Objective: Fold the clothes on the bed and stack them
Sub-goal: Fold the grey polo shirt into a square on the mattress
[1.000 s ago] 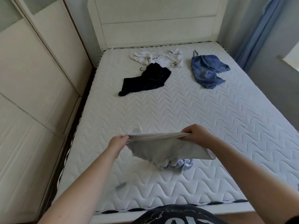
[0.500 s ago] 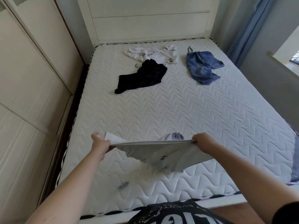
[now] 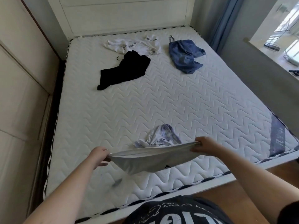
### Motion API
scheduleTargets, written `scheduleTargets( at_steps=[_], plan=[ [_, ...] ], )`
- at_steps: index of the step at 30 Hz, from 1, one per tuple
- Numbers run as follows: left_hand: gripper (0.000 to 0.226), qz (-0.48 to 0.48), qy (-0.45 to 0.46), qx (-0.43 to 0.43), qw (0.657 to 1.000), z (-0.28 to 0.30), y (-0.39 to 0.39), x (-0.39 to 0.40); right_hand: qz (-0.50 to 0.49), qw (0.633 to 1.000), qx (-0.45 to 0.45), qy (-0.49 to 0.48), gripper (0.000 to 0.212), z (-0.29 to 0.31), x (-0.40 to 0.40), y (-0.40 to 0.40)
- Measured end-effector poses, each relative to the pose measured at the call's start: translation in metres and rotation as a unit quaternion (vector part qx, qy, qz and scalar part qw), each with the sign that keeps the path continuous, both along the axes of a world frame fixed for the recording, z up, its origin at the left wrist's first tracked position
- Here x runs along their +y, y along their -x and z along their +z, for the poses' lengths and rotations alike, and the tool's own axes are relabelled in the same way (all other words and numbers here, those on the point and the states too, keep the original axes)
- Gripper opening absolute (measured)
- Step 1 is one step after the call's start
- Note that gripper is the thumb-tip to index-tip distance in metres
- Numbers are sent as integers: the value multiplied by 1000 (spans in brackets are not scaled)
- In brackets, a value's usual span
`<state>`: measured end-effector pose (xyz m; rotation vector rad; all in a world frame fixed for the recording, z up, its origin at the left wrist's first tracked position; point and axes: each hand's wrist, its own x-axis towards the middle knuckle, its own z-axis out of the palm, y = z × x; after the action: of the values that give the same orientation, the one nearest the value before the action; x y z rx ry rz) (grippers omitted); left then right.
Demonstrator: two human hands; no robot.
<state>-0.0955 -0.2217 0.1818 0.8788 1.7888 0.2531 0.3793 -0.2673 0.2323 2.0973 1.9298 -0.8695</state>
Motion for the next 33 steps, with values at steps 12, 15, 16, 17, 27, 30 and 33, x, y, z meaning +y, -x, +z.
scheduleTargets(
  at_steps=[12,15,16,17,27,30,33],
  plan=[
    [16,-293,-96,295,904,0,-23,12,-4,986,-158,55,32,6,18,-74],
    [24,-278,-108,265,917,6,-39,19,-85,993,-69,39,16,4,26,-97],
    [22,-265,-124,234,927,8,-46,22,-125,991,-29,37,15,2,29,-105],
    [22,-247,-135,199,939,13,-55,24,-168,985,14,39,17,2,31,-112],
    [8,-174,-201,111,958,57,-126,93,-312,918,231,85,14,27,92,-123],
    [25,-114,-244,118,956,92,-137,136,-355,887,292,29,21,47,136,-113],
    [27,-73,-317,143,935,140,-135,189,-366,853,369,-46,30,78,191,-106]
  ],
)
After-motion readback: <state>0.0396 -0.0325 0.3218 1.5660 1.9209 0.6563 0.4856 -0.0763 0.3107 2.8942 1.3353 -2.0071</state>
